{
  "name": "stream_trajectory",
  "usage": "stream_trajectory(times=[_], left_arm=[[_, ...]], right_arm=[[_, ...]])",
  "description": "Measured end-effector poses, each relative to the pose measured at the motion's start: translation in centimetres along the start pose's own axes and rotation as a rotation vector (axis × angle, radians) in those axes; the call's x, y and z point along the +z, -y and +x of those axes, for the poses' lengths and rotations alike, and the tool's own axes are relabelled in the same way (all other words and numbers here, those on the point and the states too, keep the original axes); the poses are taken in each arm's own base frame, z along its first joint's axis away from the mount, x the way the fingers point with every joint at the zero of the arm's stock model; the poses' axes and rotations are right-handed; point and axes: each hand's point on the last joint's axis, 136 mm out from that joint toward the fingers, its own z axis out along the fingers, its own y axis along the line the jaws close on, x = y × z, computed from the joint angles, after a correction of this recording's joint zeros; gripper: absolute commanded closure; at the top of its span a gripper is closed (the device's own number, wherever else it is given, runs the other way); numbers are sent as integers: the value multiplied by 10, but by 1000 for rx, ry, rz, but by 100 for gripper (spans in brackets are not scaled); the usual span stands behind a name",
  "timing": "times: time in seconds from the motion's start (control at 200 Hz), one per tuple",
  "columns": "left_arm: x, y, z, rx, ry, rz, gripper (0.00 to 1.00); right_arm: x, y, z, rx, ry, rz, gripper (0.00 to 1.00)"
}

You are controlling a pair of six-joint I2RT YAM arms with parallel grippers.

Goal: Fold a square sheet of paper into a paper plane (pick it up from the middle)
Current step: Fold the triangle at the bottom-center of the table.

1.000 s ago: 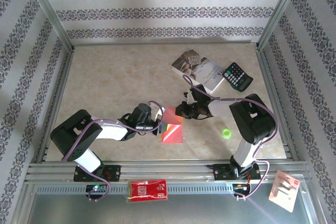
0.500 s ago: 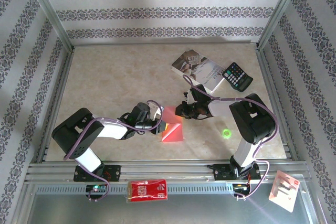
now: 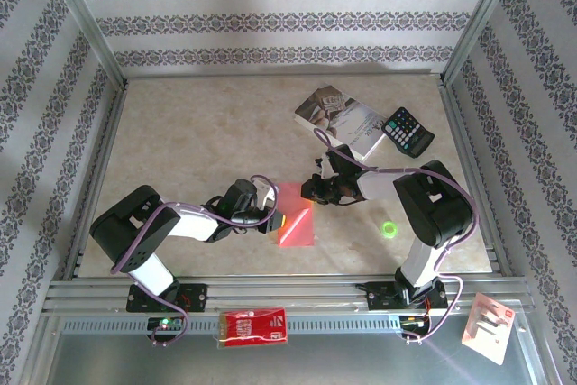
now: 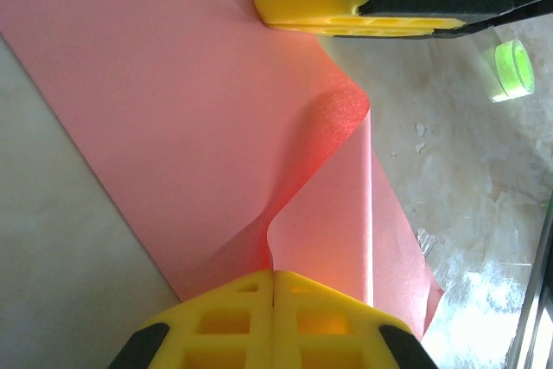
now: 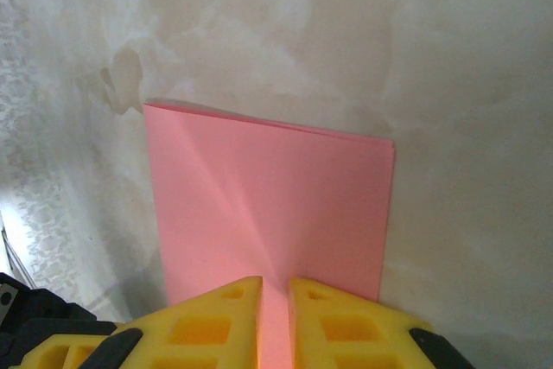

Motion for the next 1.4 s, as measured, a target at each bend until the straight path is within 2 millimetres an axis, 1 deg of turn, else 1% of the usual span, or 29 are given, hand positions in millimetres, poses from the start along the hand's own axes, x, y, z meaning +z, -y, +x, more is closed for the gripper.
stream_trajectory(times=[0.25, 0.575, 0.744, 1.404], left_arm=[[0, 0, -1, 1, 1, -2, 98], [1, 3, -9, 10, 5, -3, 97], [1, -1, -6, 0, -9, -15, 97], [3, -6, -4, -10, -18, -24, 97]], right_arm=[[0, 0, 0, 1, -2, -1, 82], [0, 0, 0, 1, -3, -1, 82], [0, 0, 0, 1, -4, -2, 82], [1, 0, 1, 2, -6, -3, 82]])
